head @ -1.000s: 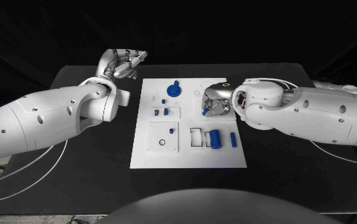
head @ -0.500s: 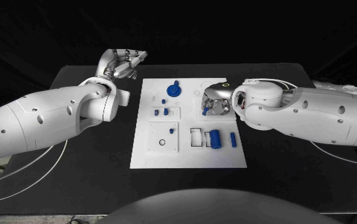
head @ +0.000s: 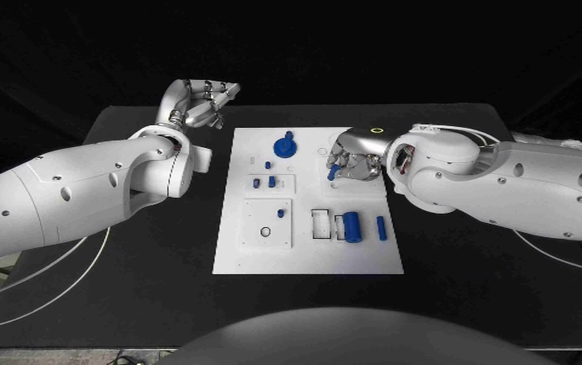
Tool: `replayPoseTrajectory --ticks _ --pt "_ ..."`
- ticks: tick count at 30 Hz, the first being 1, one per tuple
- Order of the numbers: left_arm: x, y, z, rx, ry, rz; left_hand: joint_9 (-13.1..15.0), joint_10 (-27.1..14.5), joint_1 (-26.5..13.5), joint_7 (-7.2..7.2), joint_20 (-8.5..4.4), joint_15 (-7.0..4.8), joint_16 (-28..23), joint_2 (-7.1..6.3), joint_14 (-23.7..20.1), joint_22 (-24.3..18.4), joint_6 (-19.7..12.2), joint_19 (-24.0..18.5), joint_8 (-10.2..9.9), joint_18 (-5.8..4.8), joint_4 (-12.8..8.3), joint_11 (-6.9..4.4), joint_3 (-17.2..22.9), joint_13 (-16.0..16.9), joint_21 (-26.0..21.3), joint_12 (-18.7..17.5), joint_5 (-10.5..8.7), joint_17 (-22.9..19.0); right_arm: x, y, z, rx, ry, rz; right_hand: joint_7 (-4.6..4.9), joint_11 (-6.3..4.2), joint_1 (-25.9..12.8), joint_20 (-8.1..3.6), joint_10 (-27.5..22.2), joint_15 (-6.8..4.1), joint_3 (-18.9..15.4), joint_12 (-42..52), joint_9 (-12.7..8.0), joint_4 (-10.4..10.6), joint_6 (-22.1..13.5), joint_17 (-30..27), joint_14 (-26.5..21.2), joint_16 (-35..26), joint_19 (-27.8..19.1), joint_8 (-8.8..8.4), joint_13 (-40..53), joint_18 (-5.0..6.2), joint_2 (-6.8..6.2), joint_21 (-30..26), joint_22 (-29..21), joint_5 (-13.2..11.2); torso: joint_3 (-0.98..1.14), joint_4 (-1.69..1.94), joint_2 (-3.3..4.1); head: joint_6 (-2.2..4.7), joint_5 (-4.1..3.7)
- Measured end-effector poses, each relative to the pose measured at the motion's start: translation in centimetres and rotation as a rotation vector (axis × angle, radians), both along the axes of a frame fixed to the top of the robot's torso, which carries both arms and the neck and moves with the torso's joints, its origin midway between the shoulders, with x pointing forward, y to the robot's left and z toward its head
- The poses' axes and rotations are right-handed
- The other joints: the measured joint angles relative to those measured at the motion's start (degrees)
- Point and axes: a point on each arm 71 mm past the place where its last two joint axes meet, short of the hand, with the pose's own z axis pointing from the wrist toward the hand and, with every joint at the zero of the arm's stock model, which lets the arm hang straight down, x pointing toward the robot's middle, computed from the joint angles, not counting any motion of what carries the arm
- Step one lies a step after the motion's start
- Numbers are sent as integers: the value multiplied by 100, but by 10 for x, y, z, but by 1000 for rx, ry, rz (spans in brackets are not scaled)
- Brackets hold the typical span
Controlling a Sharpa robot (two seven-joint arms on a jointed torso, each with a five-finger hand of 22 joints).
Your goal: Assemble the parts on the task board
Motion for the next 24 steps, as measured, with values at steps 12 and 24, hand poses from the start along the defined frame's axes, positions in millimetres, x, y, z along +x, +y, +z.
replayPoseTrajectory --ticks 12,24 --pt "1 -2 0 0 0 -2 0 0 30 0 21 0 0 30 0 0 0 20 0 0 -16 0 -16 6 0 0 0 -9 -3 -1 28 74 -67 10 0 17 -8 0 16 0 2 -24 0 2 0 4 0 0 0 0 -5 0 7 0 -1 0 -4 -3 -2 1 -1" --pt "1 -2 0 1 -1 -2 0 0 30 0 21 0 0 30 0 0 0 20 0 0 -16 0 -16 5 0 0 0 -9 -14 33 34 141 -50 103 0 17 -9 0 16 36 34 -47 0 3 0 4 8 0 0 0 -5 0 7 0 -1 -5 2 -1 1 1 23"
